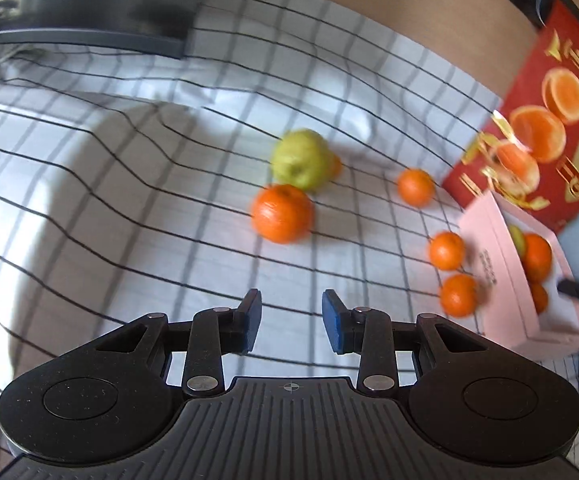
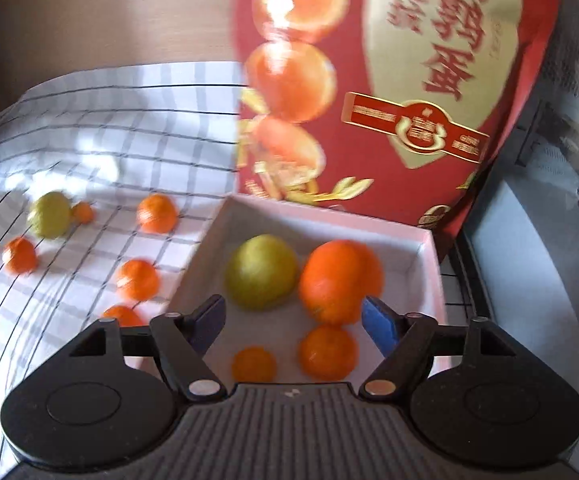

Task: Organize fruits
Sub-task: 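Swing both open tools back over the table toward the remaining fruit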

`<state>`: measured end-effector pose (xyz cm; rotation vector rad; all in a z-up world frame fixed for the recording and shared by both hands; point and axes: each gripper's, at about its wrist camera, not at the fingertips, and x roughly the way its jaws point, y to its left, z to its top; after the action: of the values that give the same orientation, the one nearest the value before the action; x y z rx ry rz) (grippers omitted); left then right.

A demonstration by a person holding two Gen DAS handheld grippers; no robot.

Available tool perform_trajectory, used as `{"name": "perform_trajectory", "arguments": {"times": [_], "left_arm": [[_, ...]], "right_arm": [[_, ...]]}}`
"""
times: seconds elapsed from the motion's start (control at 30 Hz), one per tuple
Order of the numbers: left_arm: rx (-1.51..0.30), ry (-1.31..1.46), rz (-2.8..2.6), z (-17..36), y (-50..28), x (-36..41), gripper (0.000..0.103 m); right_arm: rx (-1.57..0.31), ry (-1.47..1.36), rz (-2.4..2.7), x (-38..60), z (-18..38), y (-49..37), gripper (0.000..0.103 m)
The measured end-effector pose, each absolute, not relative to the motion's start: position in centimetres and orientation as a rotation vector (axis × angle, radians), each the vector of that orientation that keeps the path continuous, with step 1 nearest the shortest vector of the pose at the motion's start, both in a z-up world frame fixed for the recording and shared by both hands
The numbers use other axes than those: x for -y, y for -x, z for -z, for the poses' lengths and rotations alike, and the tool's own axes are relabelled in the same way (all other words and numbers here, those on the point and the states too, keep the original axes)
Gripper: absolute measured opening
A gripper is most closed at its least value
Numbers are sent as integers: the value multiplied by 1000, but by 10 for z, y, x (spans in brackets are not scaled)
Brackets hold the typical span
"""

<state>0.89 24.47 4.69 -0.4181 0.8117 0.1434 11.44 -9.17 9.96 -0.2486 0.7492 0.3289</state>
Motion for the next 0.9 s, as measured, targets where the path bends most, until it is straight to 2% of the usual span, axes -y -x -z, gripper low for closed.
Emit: {"name": "perform_trajectory", "arguments": {"times": [0.33,0.4,0.5,0.6,0.83,0.87,0.9], "left_arm": [[-787,364,-41,-52,-12,-240,37],[-789,363,-20,-50,-8,-237,37],[-797,370,1,-46,2,-238,37],[-803,392,8,-43,14,-244,37],[-804,456,-24,-36,44,-266,37],[-805,465,-28,-36,47,-269,37],[-808,470,-31,-35,51,-271,37]], "right_arm": [[-617,398,-456,12,-86,-43,79],[-616,424,-468,-5,-80,-40,76],[-625,472,-461,-27,-67,-46,67],[-648,464,-451,-41,-62,-60,64],[-735,327,-513,-72,-80,-116,64],[-748,304,-542,-78,-83,-124,62],[-758,287,-572,-86,-86,-132,56]]}}
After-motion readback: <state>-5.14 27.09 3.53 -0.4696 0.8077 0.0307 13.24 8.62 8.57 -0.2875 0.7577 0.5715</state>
